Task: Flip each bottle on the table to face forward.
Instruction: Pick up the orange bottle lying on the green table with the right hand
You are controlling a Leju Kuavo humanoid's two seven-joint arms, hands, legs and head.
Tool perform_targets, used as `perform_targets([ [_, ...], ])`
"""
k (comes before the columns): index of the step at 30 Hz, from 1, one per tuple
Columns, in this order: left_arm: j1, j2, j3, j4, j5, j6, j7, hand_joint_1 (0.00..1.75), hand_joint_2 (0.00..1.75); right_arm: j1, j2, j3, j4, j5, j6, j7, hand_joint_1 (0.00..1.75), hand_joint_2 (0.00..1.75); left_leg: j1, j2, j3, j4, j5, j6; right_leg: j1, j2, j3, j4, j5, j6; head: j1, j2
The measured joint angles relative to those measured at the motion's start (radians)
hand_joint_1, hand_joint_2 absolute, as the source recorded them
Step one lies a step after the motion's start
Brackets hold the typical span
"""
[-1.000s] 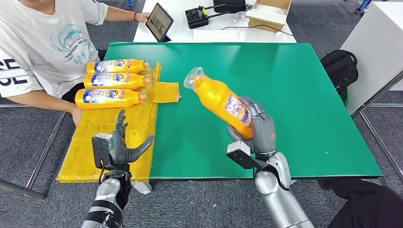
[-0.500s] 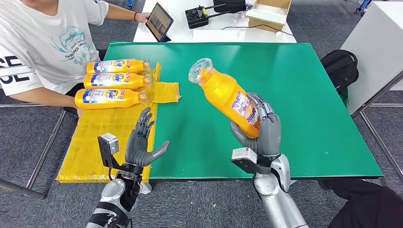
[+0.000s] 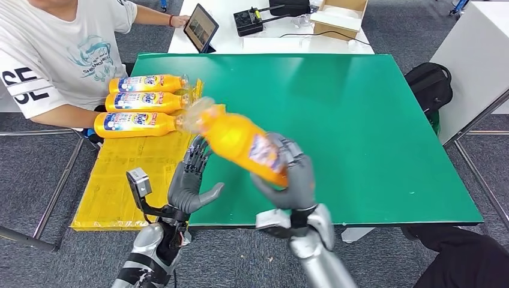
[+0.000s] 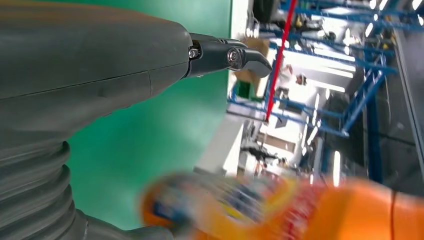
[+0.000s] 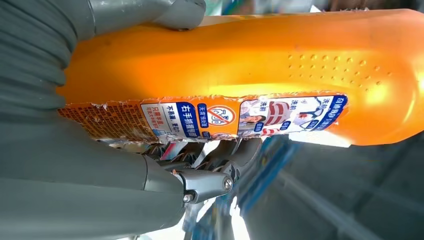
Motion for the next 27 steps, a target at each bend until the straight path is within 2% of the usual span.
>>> perform_targets([
  [3,-0.006,-0.005,-0.012,0.0,0.004,-0.007,0.0,0.0,1.75,-0.004,0.036,0.061,0.08,0.011,-0.023,-0.011,1.75,1.75,0.0,0.0,0.0,0.0,0.0,0.0,0.0,0.0,0.0,0.0,0.0,0.0,0.0,0.0],
  [6,-0.013,-0.007,-0.024,0.007,0.009,-0.021,-0.002,0.0,1.75,-0.013,0.046,0.087,0.122,0.022,-0.049,0.004,1.75,1.75,0.0,0.0,0.0,0.0,0.0,0.0,0.0,0.0,-0.001,0.0,0.0,0.0,0.0,0.0],
  [14,-0.023,-0.012,-0.051,0.021,0.029,-0.019,-0.015,0.0,1.75,-0.011,0.045,0.102,0.164,0.045,-0.002,0.056,1.75,1.75,-0.001,0.0,0.0,0.0,0.0,0.0,-0.001,0.0,0.0,0.0,0.0,0.0,0.0,0.0],
  [27,0.022,-0.012,-0.033,-0.033,0.034,-0.004,0.0,0.0,1.75,-0.032,0.061,0.116,0.255,0.029,0.037,0.094,1.75,1.75,-0.001,0.0,-0.001,0.0,0.0,0.0,-0.001,0.0,-0.001,0.0,0.0,0.0,0.0,0.0],
])
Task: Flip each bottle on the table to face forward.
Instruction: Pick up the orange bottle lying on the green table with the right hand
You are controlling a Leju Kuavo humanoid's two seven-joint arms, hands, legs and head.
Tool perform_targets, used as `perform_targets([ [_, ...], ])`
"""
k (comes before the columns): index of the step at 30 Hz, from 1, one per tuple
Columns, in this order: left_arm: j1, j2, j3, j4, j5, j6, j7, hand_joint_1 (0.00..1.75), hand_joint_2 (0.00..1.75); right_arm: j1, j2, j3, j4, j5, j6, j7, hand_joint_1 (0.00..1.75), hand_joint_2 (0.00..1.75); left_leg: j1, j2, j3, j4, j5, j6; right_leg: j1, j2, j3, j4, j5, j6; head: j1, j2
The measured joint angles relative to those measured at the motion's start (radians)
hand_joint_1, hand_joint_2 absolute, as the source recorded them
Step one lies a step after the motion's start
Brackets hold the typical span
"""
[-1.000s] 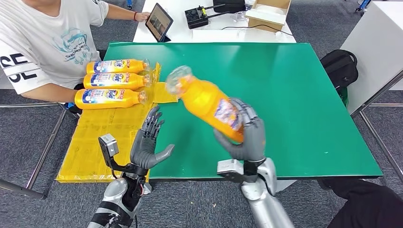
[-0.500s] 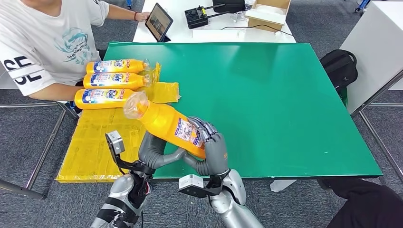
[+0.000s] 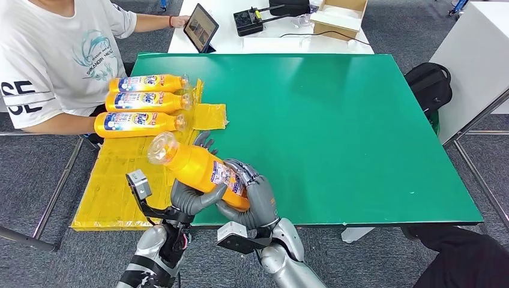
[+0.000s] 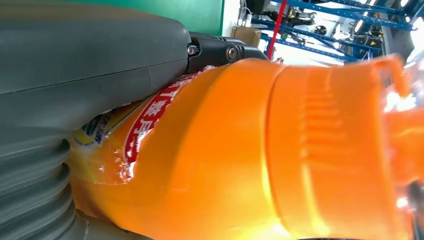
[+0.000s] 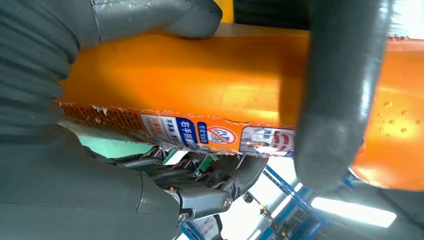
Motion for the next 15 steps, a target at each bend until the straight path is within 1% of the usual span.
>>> perform_targets([
  [6,0.001,0.0,0.001,-0.001,0.009,-0.028,0.006,0.0,1.75,-0.001,0.001,0.008,0.027,0.03,0.017,0.016,1.75,1.75,0.0,0.0,0.0,0.0,0.0,0.0,0.0,0.0,0.0,0.0,0.0,0.0,0.0,0.0],
  [7,0.0,0.0,0.001,0.0,0.009,-0.031,0.006,0.07,1.75,-0.001,0.001,0.008,0.03,0.033,0.016,0.019,1.75,1.75,0.0,0.0,0.0,0.0,0.0,0.0,0.0,0.0,0.0,0.0,0.0,0.0,0.0,0.0],
  [8,-0.001,0.0,0.001,0.0,0.009,-0.032,0.007,0.45,1.75,-0.001,0.001,0.009,0.033,0.036,0.015,0.021,1.75,1.75,0.0,0.0,0.0,0.0,0.0,0.0,0.0,0.0,0.0,0.0,0.0,0.0,0.0,0.0],
  [10,-0.003,0.0,0.0,0.001,0.009,-0.032,0.007,1.32,1.75,0.0,0.001,0.009,0.036,0.039,0.015,0.023,1.75,1.75,0.0,0.0,0.0,0.0,0.0,0.0,0.0,0.0,-0.001,0.0,0.0,0.0,0.0,0.0],
  [11,-0.004,0.0,0.0,0.003,0.009,-0.032,0.007,1.69,1.75,0.0,0.001,0.009,0.038,0.041,0.016,0.025,1.75,1.75,0.0,0.0,0.0,0.0,0.0,0.0,0.0,0.0,-0.001,0.0,0.0,0.0,0.0,0.0],
  [12,-0.005,0.0,0.0,0.005,0.01,-0.032,0.006,1.75,1.75,-0.001,0.001,0.009,0.039,0.043,0.017,0.027,1.75,1.75,0.0,0.0,0.0,0.0,0.0,0.0,0.0,0.0,-0.001,0.0,0.0,0.0,0.0,0.0],
  [15,-0.007,0.0,0.0,0.01,0.011,-0.033,0.003,1.75,1.75,-0.001,0.001,0.01,0.042,0.048,0.02,0.036,1.75,1.75,0.0,0.0,0.0,0.0,0.0,0.0,0.0,0.0,-0.001,0.0,0.0,0.0,0.0,0.0],
])
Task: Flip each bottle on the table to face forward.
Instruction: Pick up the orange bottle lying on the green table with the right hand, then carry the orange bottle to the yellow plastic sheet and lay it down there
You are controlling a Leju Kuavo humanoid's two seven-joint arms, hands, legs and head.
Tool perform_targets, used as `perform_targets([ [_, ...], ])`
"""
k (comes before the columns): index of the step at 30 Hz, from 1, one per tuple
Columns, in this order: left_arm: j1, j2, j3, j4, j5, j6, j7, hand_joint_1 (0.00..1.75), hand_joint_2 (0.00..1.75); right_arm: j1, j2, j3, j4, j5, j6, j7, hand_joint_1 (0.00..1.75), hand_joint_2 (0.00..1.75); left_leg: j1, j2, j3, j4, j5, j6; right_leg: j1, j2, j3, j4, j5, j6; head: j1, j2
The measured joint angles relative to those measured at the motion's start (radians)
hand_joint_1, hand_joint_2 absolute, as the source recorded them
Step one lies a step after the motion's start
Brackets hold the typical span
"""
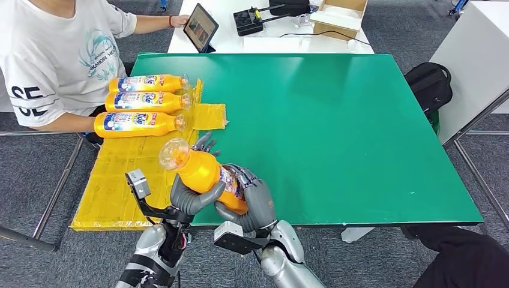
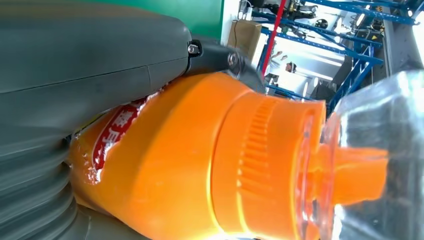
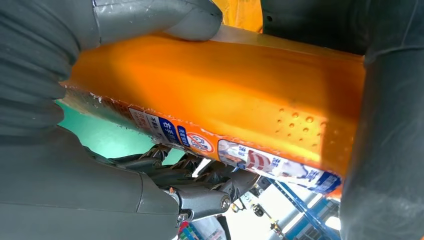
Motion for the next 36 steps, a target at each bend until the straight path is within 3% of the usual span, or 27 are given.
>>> perform_targets([
  [12,-0.002,0.0,0.0,0.001,-0.013,0.002,-0.016,1.75,1.75,-0.001,0.003,0.005,0.004,0.0,0.001,0.002,1.75,1.75,0.0,0.0,0.0,0.0,0.0,0.0,0.0,0.0,0.0,0.0,0.0,0.0,0.0,0.0],
  [13,-0.003,0.0,0.0,0.001,-0.013,0.003,-0.017,1.75,1.75,-0.001,0.003,0.006,0.004,0.001,0.0,0.003,1.65,1.75,0.0,0.0,0.0,0.0,0.0,0.0,0.0,0.0,0.0,0.0,0.0,0.0,0.0,0.0],
  [14,-0.003,0.0,0.001,0.001,-0.014,0.004,-0.017,1.75,1.75,-0.002,0.003,0.006,0.005,0.004,-0.001,0.005,1.4,1.75,0.0,0.0,0.0,0.0,0.0,0.0,0.0,0.0,0.0,0.0,0.0,0.0,0.0,0.0],
  [15,-0.003,0.0,0.001,0.001,-0.014,0.004,-0.017,1.75,1.75,-0.003,0.003,0.006,0.005,0.009,-0.002,0.007,0.96,1.75,0.0,0.0,0.0,0.0,0.0,0.0,0.0,0.0,0.0,0.0,0.0,0.0,0.0,0.0],
  [17,-0.005,0.0,0.002,0.001,-0.016,0.01,-0.017,1.75,1.75,-0.004,0.003,0.006,0.007,0.017,-0.007,0.009,0.18,0.87,0.0,0.0,0.0,0.0,0.0,0.0,0.0,0.0,0.0,0.0,0.0,0.0,0.0,0.0],
  [18,-0.008,0.0,0.001,0.001,-0.022,0.019,-0.017,1.75,1.75,-0.003,0.003,0.006,0.009,0.016,-0.011,0.008,0.0,0.44,0.0,0.0,0.0,0.0,0.0,0.0,0.0,0.0,0.0,0.0,0.0,0.0,0.0,0.0],
  [19,-0.012,-0.001,0.0,0.001,-0.032,0.033,-0.017,1.75,1.75,-0.001,0.003,0.006,0.01,0.007,-0.012,0.005,0.0,0.0,0.0,0.0,0.0,0.0,0.0,0.0,0.0,0.0,0.0,0.0,0.0,0.0,0.0,0.0],
  [24,-0.025,-0.005,-0.006,0.001,-0.1,0.142,-0.018,1.75,1.75,0.013,0.008,-0.002,0.011,-0.089,0.031,-0.011,0.0,0.0,0.0,0.0,0.0,0.0,0.0,0.0,0.0,0.0,0.0,0.0,0.0,0.0,0.0,0.0],
  [33,-0.032,-0.007,-0.006,0.001,-0.115,0.173,-0.019,1.75,1.75,0.019,0.01,-0.009,0.009,-0.112,0.045,-0.016,0.0,0.0,0.0,0.0,0.0,0.0,0.0,0.0,0.0,0.0,0.0,0.0,0.0,0.0,0.0,0.0],
  [36,-0.036,-0.006,0.003,0.001,-0.174,0.289,-0.021,1.75,1.75,0.022,0.012,-0.016,-0.006,-0.151,0.059,-0.035,0.0,0.0,0.0,0.0,0.0,0.0,0.0,0.0,0.0,0.0,0.0,0.0,0.0,0.0,0.0,0.0],
])
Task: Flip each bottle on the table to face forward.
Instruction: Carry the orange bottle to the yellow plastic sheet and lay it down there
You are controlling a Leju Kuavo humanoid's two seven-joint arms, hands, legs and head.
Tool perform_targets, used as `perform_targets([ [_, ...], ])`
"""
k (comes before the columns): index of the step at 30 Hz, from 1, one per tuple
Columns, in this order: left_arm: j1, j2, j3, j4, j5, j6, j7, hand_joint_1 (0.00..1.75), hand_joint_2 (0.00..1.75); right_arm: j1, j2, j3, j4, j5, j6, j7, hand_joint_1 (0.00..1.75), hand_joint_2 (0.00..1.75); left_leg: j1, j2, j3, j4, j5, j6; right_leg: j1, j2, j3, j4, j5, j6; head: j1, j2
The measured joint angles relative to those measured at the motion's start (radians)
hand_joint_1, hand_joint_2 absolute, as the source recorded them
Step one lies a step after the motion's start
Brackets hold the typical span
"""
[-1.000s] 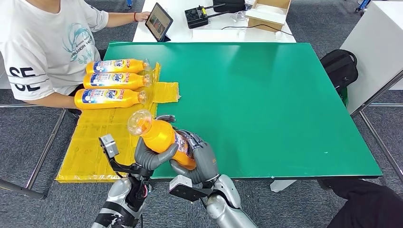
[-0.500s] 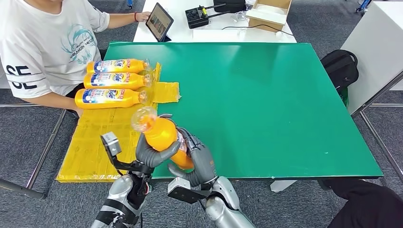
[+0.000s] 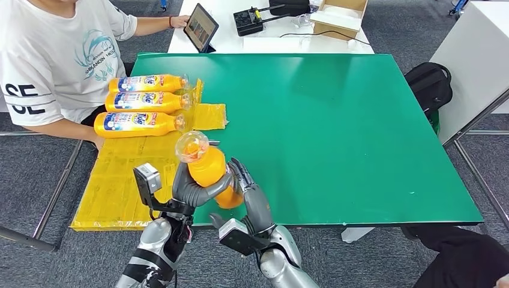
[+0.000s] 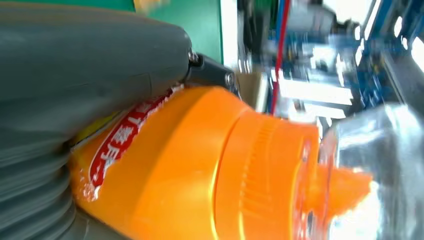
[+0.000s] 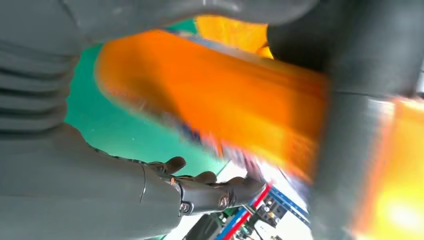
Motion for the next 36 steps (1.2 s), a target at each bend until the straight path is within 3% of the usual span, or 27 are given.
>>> perform_targets([
  [6,-0.032,0.025,0.072,0.0,-0.204,0.317,-0.024,1.75,1.75,0.028,0.001,-0.024,-0.111,-0.14,0.049,-0.018,0.0,0.0,0.0,0.0,0.0,0.0,0.0,0.0,0.0,0.0,0.0,0.0,0.0,0.0,0.0,0.0],
  [12,-0.039,0.035,0.094,0.001,-0.251,0.382,-0.027,1.75,1.75,0.038,0.001,-0.033,-0.149,-0.202,0.08,-0.016,0.0,0.0,0.0,0.0,0.0,0.0,0.0,0.0,0.0,0.0,0.0,0.0,0.0,0.0,0.0,0.0],
  [16,-0.115,0.11,0.207,0.102,-0.584,0.654,0.02,1.75,1.75,0.073,0.0,-0.084,-0.319,-0.314,0.011,-0.055,0.0,0.0,0.0,0.0,0.0,0.0,0.0,0.0,0.0,0.0,0.0,0.0,0.0,0.0,0.0,0.0],
  [17,-0.131,0.125,0.22,0.134,-0.647,0.686,0.038,1.75,1.75,0.075,0.0,-0.095,-0.341,-0.32,-0.011,-0.065,0.0,0.0,0.0,0.0,0.0,0.0,0.0,0.0,0.0,0.0,0.0,0.0,0.0,0.0,0.0,0.0],
  [22,-0.162,0.16,0.244,0.227,-0.864,0.769,0.116,1.75,1.75,0.08,0.0,-0.114,-0.371,-0.319,-0.032,-0.077,0.0,0.0,0.0,0.0,0.0,0.0,0.0,0.0,0.0,0.0,0.0,0.0,0.0,0.0,0.0,0.0],
  [28,-0.208,0.214,0.256,0.362,-1.355,0.75,0.307,1.75,1.75,0.074,-0.002,-0.124,-0.38,-0.329,-0.057,-0.09,0.0,0.0,0.0,0.0,0.0,0.0,0.0,0.0,0.0,0.0,-0.001,0.0,0.0,0.0,0.0,0.0],
  [36,-0.303,0.281,0.186,0.553,-1.516,0.679,0.394,1.75,1.75,0.051,-0.007,-0.147,-0.387,-0.347,-0.053,-0.092,0.0,0.0,0.0,0.0,0.0,0.0,0.001,0.0,0.0,0.0,0.0,0.001,0.001,0.0,0.0,0.0],
])
